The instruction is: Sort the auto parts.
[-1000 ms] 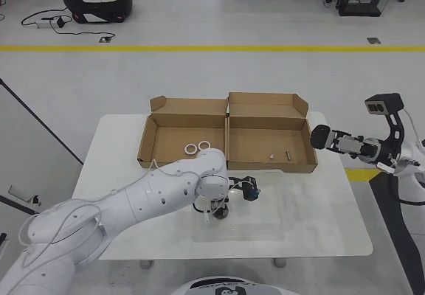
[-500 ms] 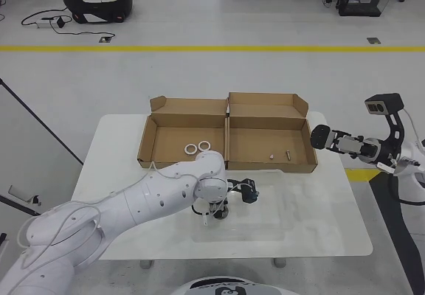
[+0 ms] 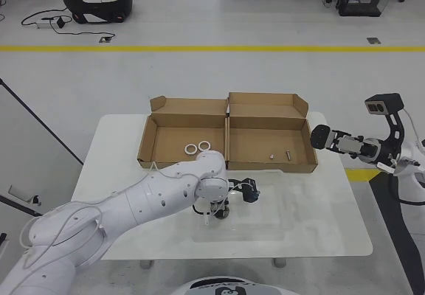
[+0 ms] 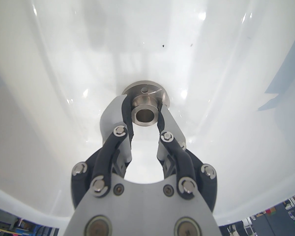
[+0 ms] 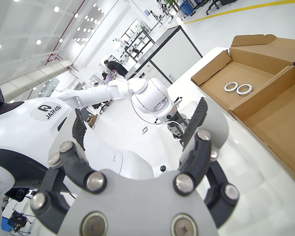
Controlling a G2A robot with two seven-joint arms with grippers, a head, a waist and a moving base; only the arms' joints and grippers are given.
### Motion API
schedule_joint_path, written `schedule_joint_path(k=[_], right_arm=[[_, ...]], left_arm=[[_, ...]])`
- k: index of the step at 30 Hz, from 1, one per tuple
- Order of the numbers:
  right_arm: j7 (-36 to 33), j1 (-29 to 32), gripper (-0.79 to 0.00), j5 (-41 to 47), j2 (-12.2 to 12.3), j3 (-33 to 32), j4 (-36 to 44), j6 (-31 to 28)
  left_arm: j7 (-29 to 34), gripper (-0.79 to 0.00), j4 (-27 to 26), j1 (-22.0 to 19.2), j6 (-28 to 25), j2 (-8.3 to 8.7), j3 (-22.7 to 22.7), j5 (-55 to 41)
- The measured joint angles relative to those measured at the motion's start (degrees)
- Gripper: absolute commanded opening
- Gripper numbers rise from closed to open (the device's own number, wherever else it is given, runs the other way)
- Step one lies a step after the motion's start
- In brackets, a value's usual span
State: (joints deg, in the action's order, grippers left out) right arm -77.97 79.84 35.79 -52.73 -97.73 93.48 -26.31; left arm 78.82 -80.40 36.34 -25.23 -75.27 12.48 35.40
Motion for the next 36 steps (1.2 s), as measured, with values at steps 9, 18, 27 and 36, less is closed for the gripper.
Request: schedule_joint_path(k=[9, 18, 27, 36], right_arm=[[0.0, 0.0, 0.000, 0.0, 0.0, 0.0, 0.0, 0.0], [0.0, 0.0, 0.000, 0.0, 0.0, 0.0, 0.0, 0.0], [0.0, 0.0, 0.000, 0.0, 0.0, 0.0, 0.0, 0.0], [0.0, 0.0, 0.000, 0.0, 0.0, 0.0, 0.0, 0.0]], left_arm=[[1.0, -0.785, -5.4, -0.6, 0.8, 1.88, 3.8, -1.0], [3.2, -0.785, -17.4, 0.7, 2.9, 6.55, 10.5, -0.1], [3.7, -0.785, -30.1, 4.6, 3.8, 12.03, 18.8, -0.5], [-5.7, -0.785, -36.1, 15.7, -1.9, 17.19, 34.4, -6.2]])
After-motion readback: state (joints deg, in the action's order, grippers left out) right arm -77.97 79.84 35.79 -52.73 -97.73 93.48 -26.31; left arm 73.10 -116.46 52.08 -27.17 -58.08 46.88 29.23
